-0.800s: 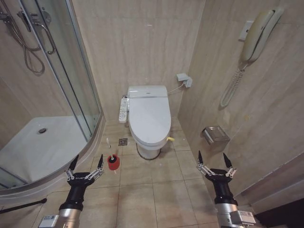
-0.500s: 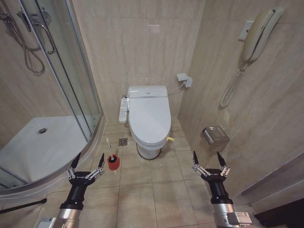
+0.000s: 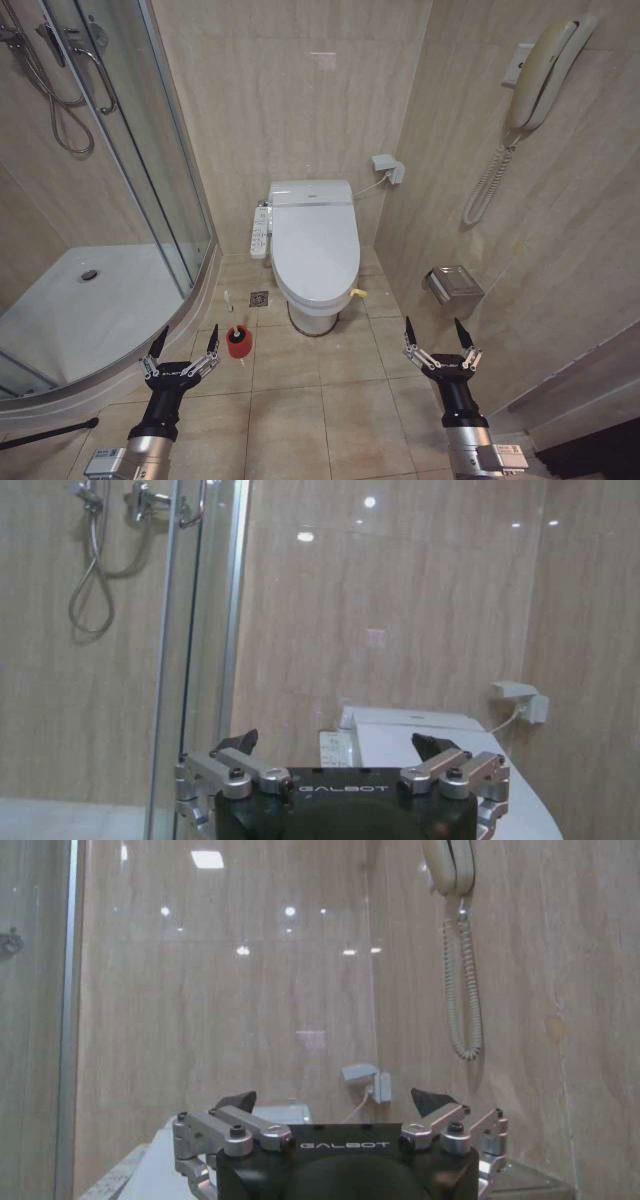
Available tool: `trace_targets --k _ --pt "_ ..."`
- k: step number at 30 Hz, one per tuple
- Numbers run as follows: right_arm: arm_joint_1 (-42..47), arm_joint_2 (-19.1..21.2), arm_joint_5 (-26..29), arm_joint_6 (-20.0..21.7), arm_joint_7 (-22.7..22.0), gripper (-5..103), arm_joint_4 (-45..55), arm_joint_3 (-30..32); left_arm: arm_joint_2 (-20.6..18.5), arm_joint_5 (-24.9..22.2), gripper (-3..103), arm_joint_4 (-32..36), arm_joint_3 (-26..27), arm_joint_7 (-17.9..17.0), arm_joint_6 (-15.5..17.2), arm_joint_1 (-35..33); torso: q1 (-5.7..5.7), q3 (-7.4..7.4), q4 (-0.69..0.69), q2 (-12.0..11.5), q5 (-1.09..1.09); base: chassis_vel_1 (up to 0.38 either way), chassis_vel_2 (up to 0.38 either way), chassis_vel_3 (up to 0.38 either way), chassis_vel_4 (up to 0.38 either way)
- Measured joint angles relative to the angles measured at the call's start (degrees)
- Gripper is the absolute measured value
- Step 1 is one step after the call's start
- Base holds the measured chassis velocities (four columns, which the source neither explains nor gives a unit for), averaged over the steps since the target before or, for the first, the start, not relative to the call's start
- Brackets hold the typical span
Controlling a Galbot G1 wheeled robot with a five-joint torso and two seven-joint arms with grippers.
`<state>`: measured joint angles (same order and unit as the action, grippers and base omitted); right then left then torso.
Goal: Open the toilet lid, clean the toilet bowl with a toilet brush, close the toilet lid, and flush.
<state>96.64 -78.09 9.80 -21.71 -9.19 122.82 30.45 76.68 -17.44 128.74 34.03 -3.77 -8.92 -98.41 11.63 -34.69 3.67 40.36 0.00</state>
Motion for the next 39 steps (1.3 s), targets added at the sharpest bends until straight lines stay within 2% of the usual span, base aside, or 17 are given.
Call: trace_targets --k 23,29,30,34,35,38,39 --pt "-0.9 -0.1 2.2 -1.5 0.9 100 -0.9 -0.3 0.6 1.1 100 -1.8 -0.8 1.7 -1.7 0.2 -0.02 0.01 0.00 0.0 0.00 -0.006 0.005 0.006 -0.007" --pt "-1.2 -0.2 2.4 -1.7 0.9 100 -1.3 -0.1 0.6 1.1 100 -2.2 -0.8 2.1 -2.2 0.2 -0.02 0.01 0.02 0.0 0.00 -0.118 0.151 0.155 -0.136" --pt "-1.3 -0.2 2.4 -1.7 0.9 100 -1.5 0.0 0.6 1.1 100 -2.4 -0.8 2.1 -2.3 0.2 -0.01 0.00 -0.03 0.0 -0.01 -0.163 0.196 0.236 -0.138" --pt "-1.5 -0.2 2.4 -1.9 0.9 100 -1.6 0.1 0.5 1.1 100 -2.6 -0.8 2.3 -2.6 0.3 0.02 0.00 0.02 0.0 0.00 -0.184 0.196 0.258 -0.207" --pt "-1.5 -0.2 2.4 -1.9 0.9 100 -1.6 0.1 0.5 1.1 100 -2.7 -0.8 2.3 -2.6 0.3 0.02 -0.01 -0.02 0.0 0.01 -0.273 0.184 0.284 -0.221" --pt "-1.5 -0.2 2.5 -1.9 0.8 100 -1.7 0.2 0.6 1.1 100 -2.9 -0.8 2.4 -2.8 0.3 -0.03 0.02 -0.01 0.0 0.00 -0.284 0.225 0.278 -0.226" --pt "-1.6 -0.1 2.5 -1.9 0.8 100 -1.8 0.2 0.7 1.1 100 -3.1 -0.8 2.5 -3.0 0.2 -0.02 0.01 -0.05 0.0 -0.02 -0.306 0.273 0.320 -0.232"
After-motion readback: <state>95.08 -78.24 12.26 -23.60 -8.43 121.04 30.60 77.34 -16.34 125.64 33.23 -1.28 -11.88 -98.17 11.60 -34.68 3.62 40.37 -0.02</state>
